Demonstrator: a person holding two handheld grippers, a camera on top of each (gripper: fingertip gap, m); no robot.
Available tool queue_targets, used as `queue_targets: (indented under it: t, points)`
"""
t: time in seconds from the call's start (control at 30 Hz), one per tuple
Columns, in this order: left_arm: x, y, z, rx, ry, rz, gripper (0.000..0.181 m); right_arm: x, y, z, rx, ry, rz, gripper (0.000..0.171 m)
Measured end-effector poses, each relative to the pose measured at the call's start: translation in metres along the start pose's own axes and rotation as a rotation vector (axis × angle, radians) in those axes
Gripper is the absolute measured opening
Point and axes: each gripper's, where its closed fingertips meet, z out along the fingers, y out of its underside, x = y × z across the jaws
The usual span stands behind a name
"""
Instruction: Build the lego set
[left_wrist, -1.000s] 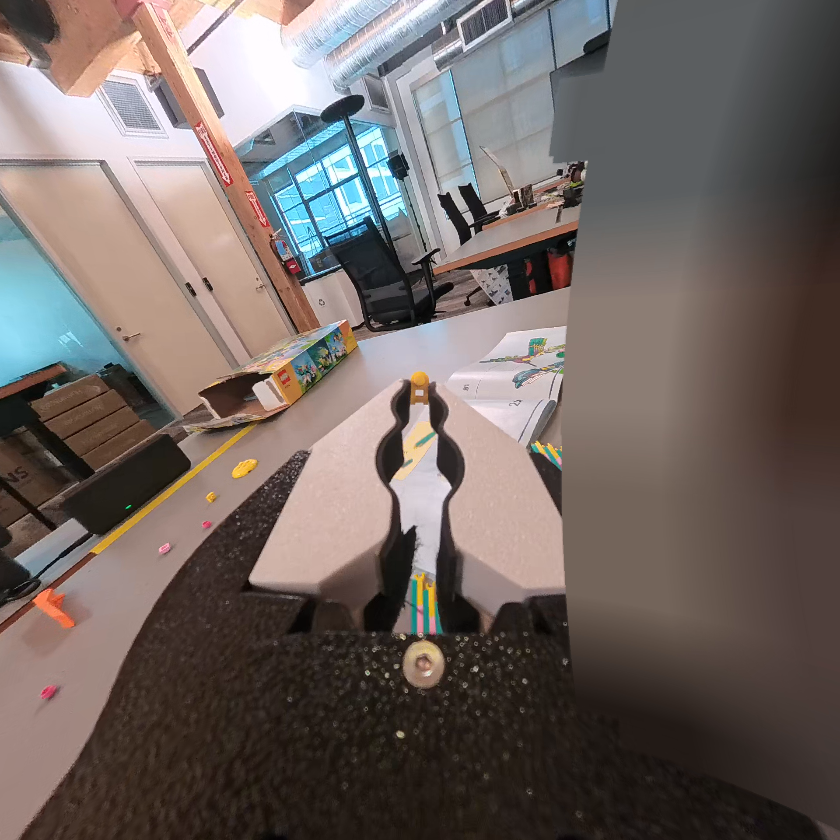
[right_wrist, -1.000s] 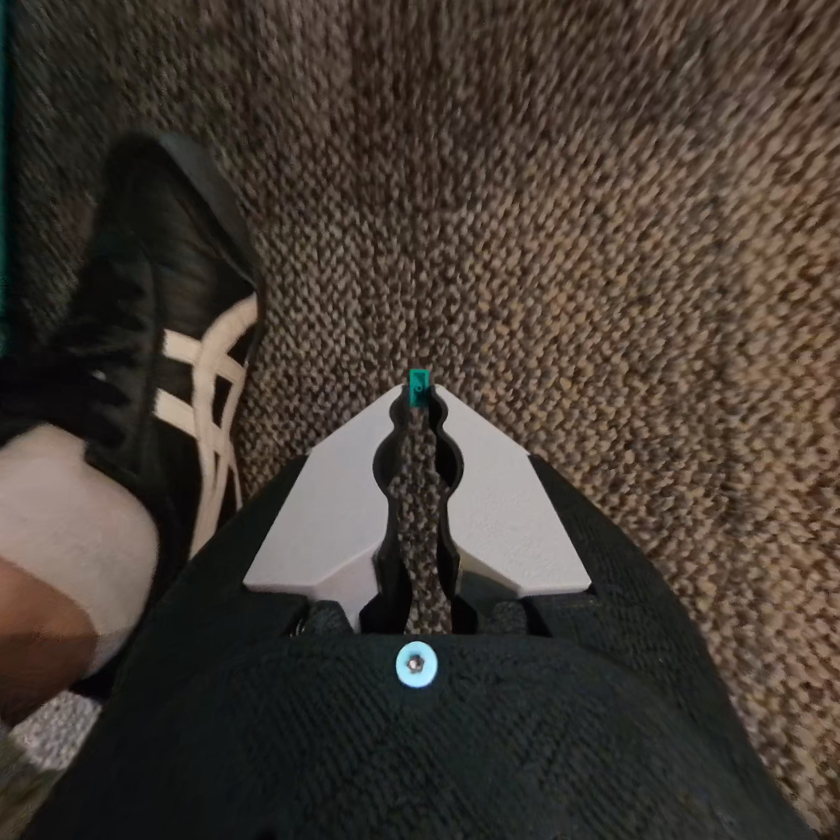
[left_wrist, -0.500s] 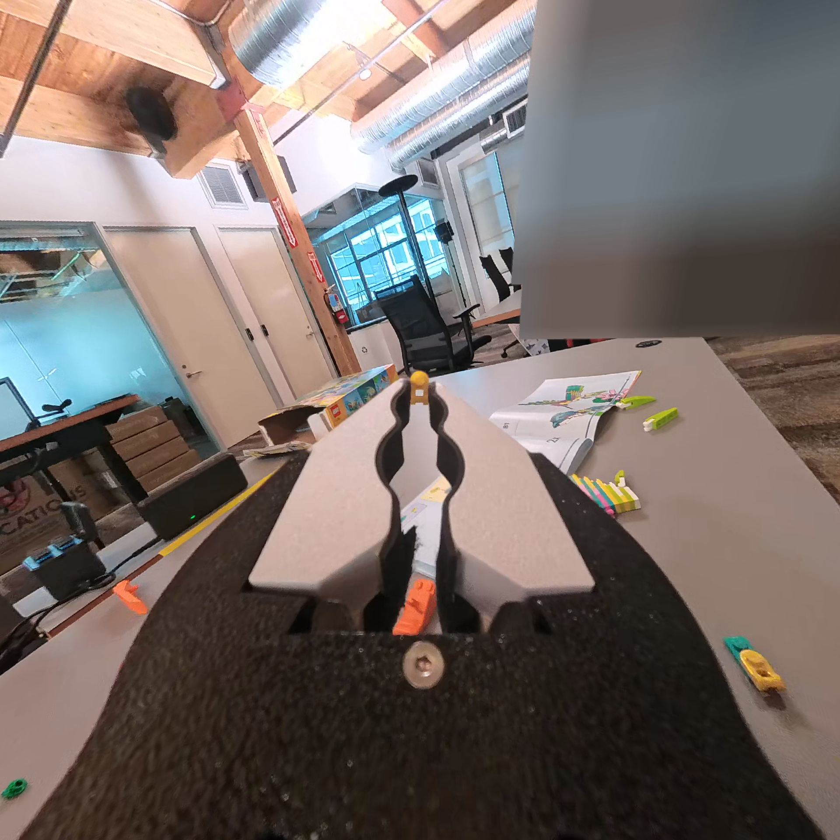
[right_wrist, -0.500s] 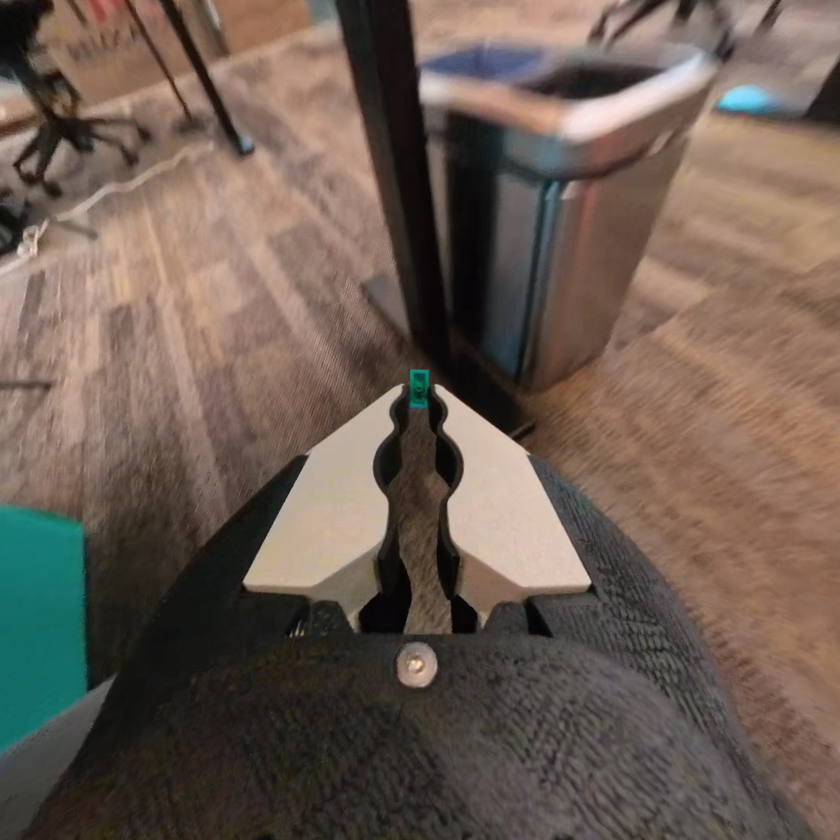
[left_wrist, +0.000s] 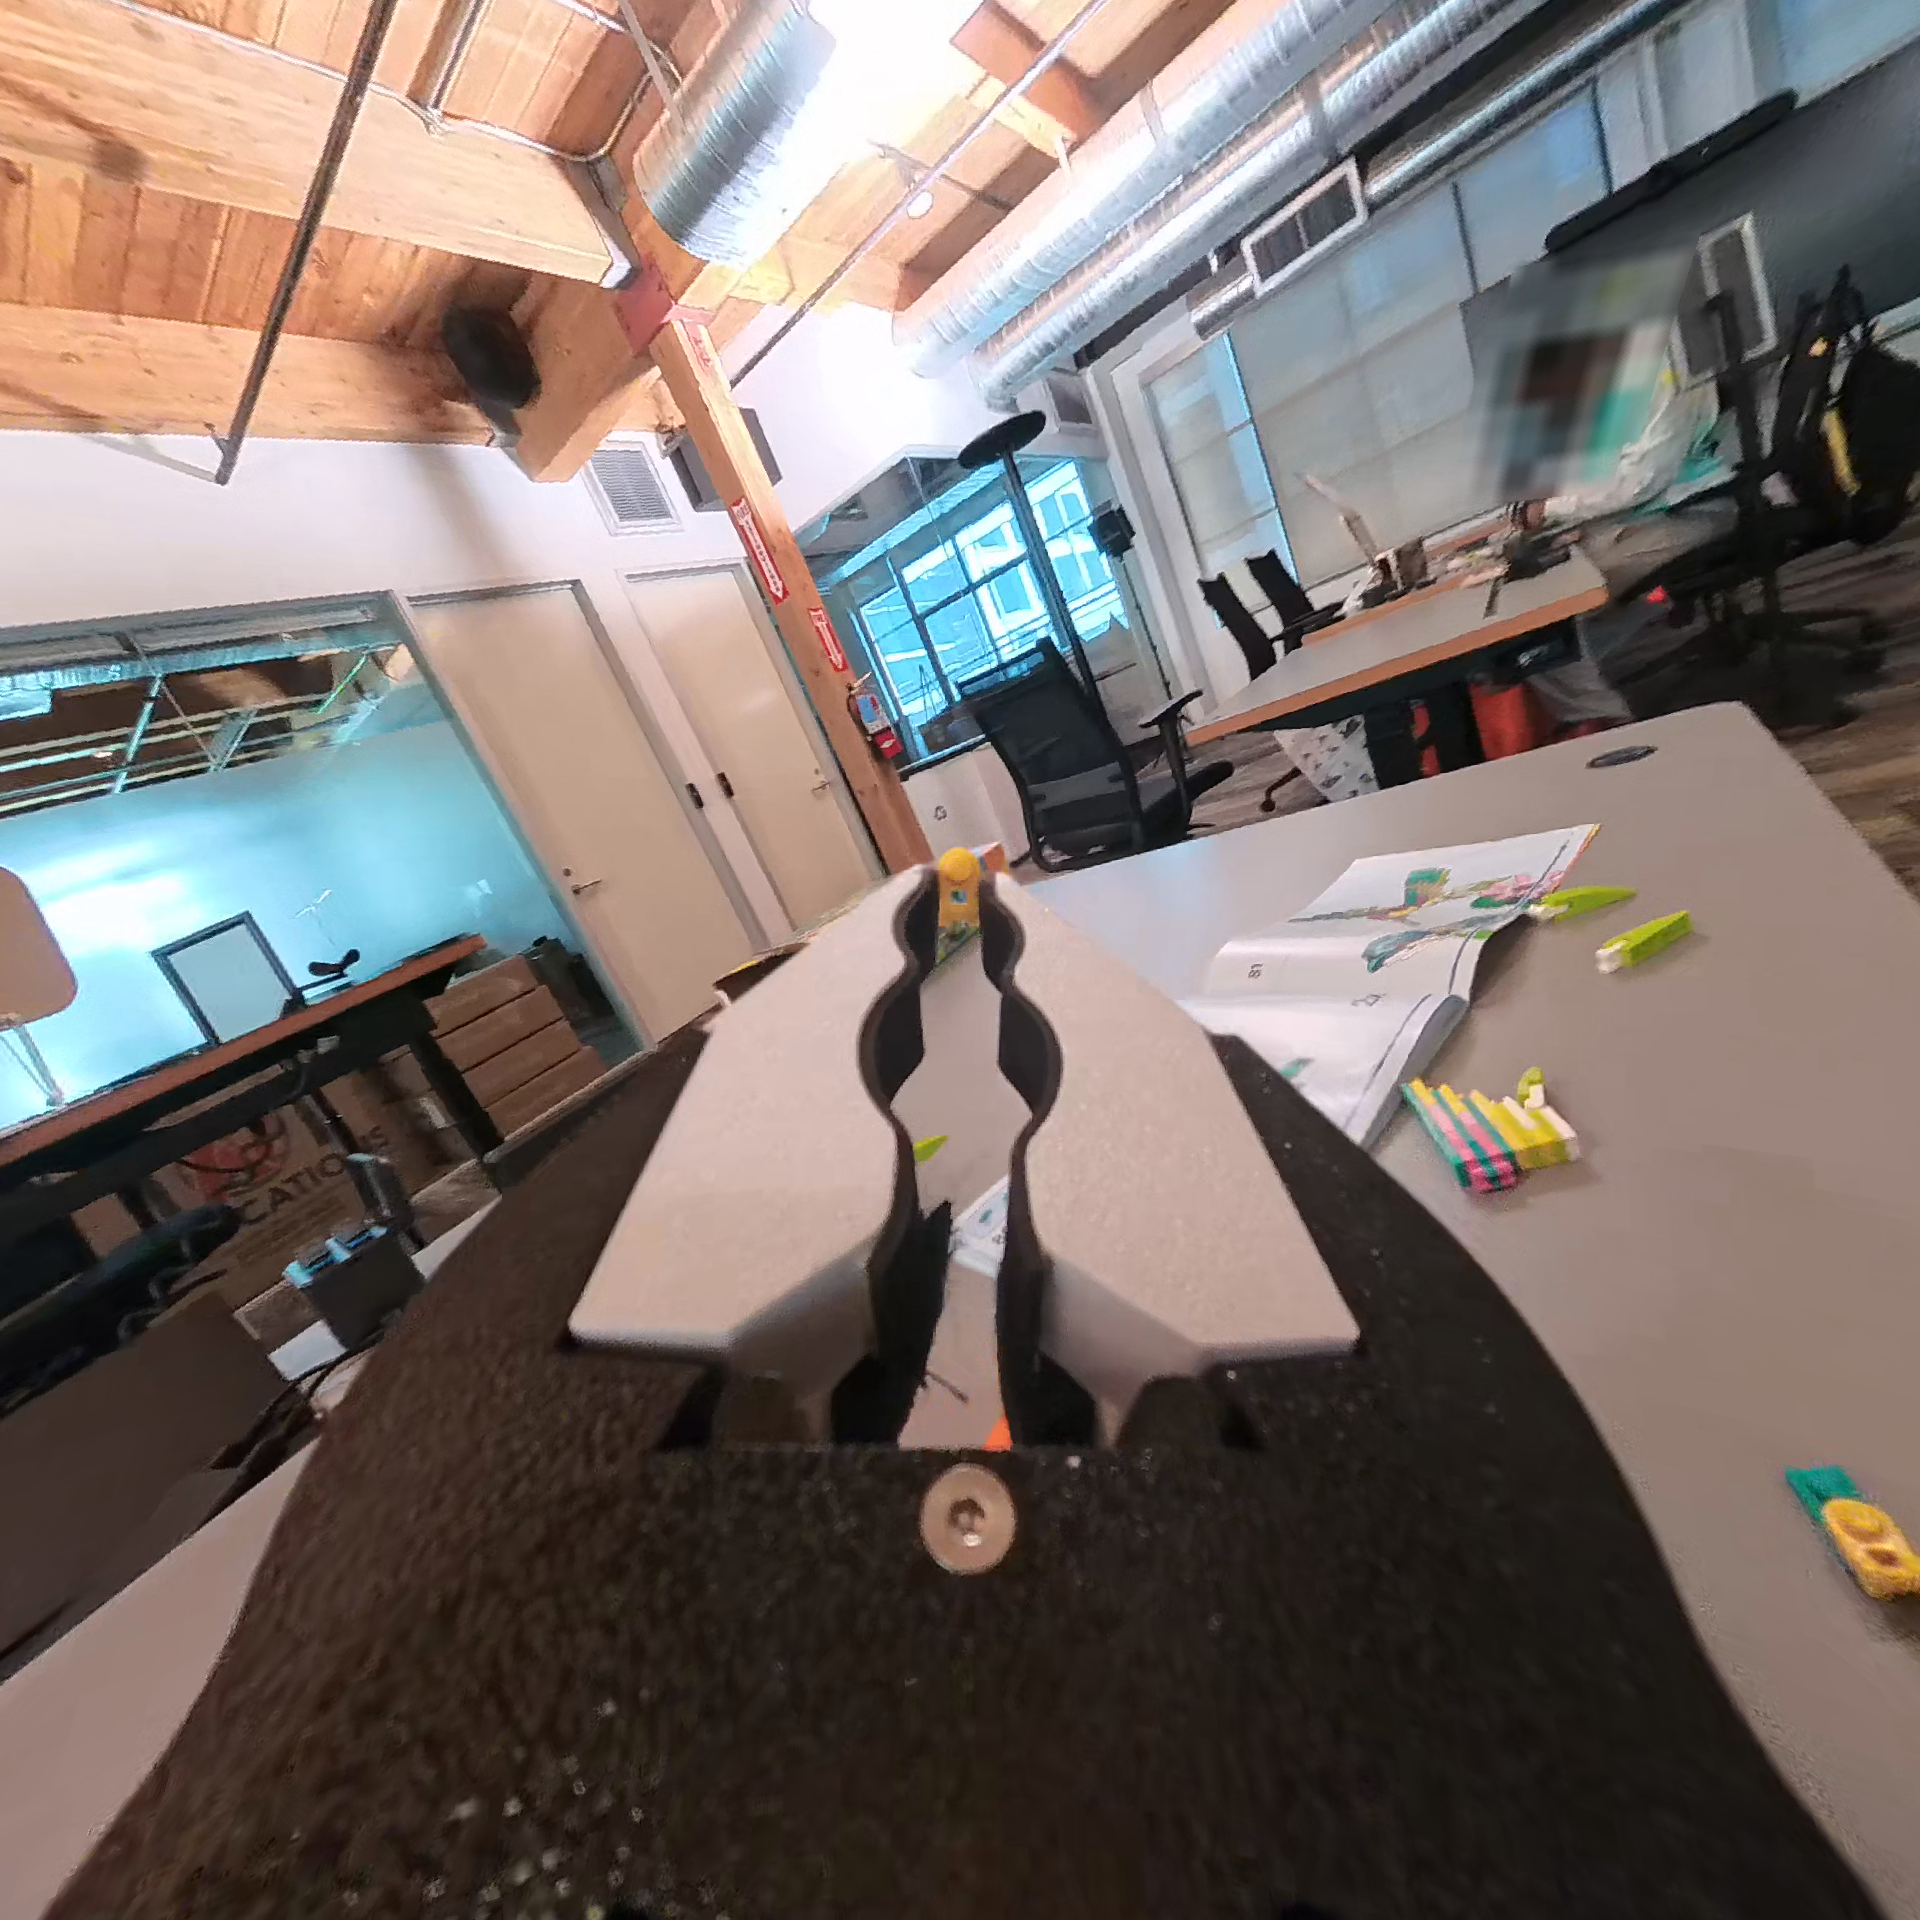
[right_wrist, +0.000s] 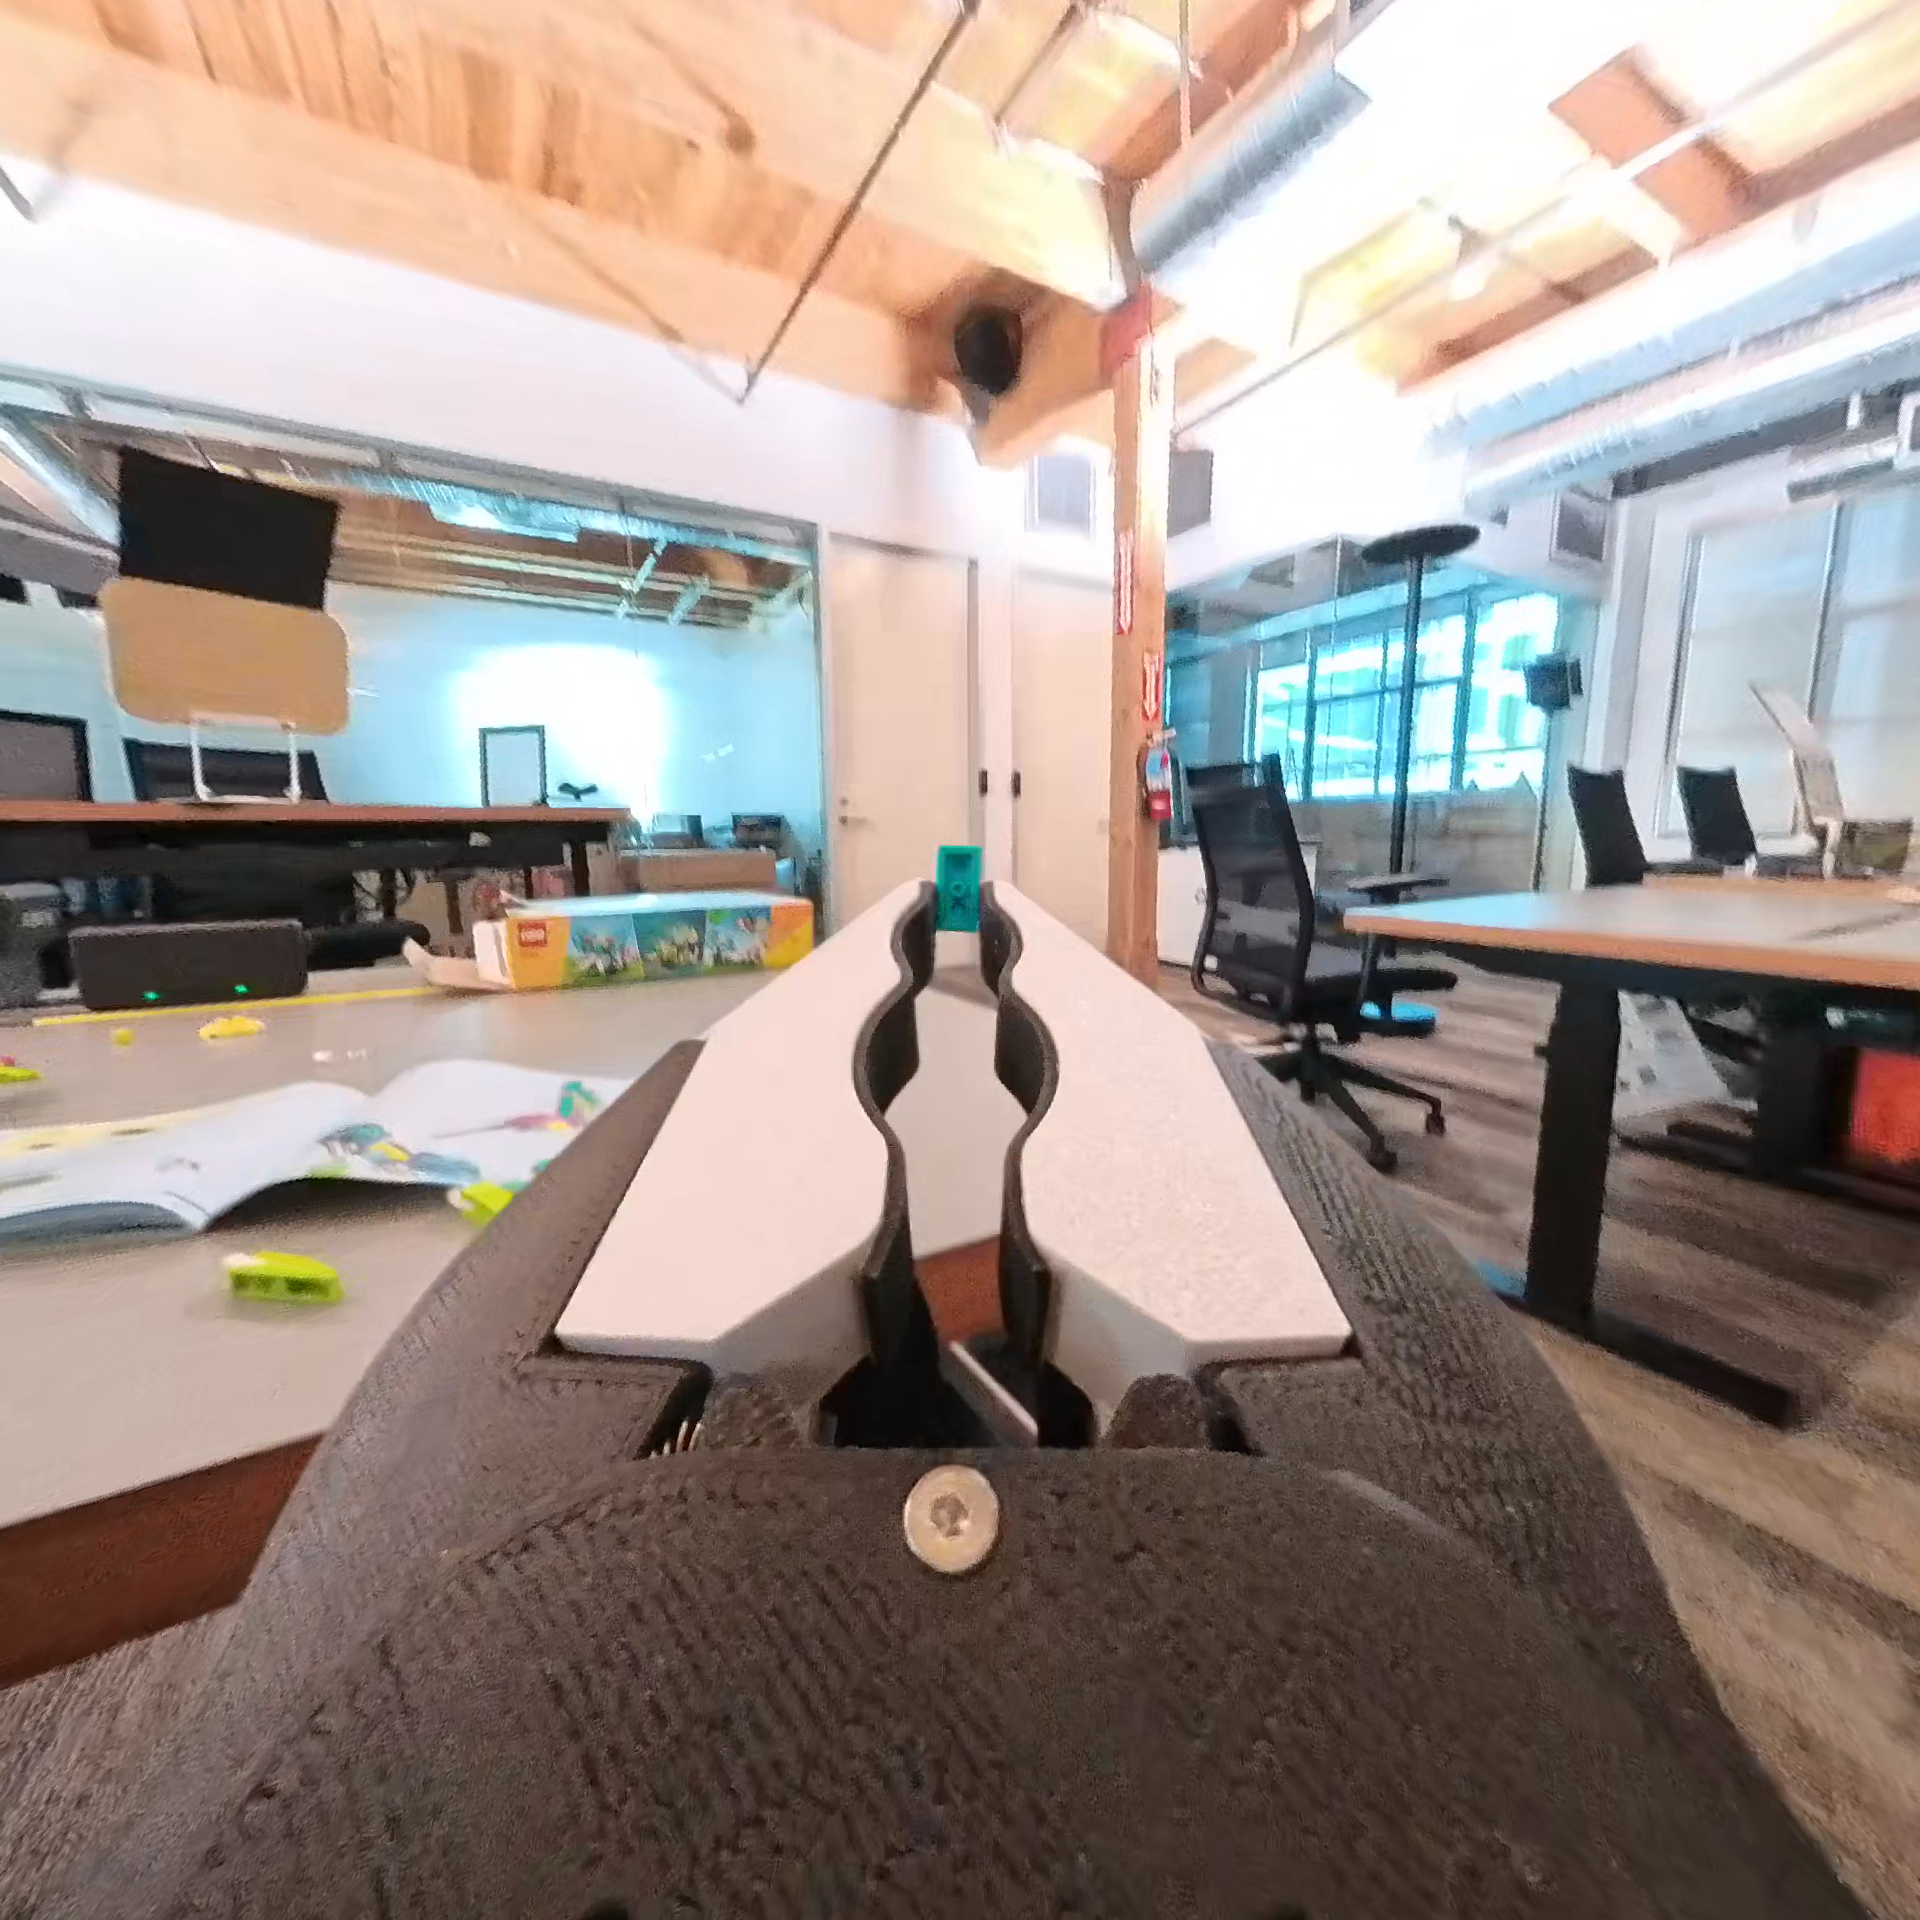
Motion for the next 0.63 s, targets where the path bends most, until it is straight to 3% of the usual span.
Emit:
queue_targets:
  t: [0.37, 0.5, 0.63]
  points:
    - [0.008, 0.001, 0.002, -0.017, 0.029, 0.035, 0.005, -0.059, -0.006, 0.045, 0.053, -0.267, -0.004, 0.006]
    - [0.007, 0.005, 0.002, -0.029, 0.029, 0.025, 0.005, -0.105, -0.011, 0.068, 0.071, -0.437, -0.028, 0.006]
    - [0.008, 0.006, 0.002, -0.032, 0.038, 0.024, 0.005, -0.161, 0.002, 0.094, 0.022, -0.642, -0.206, 0.006]
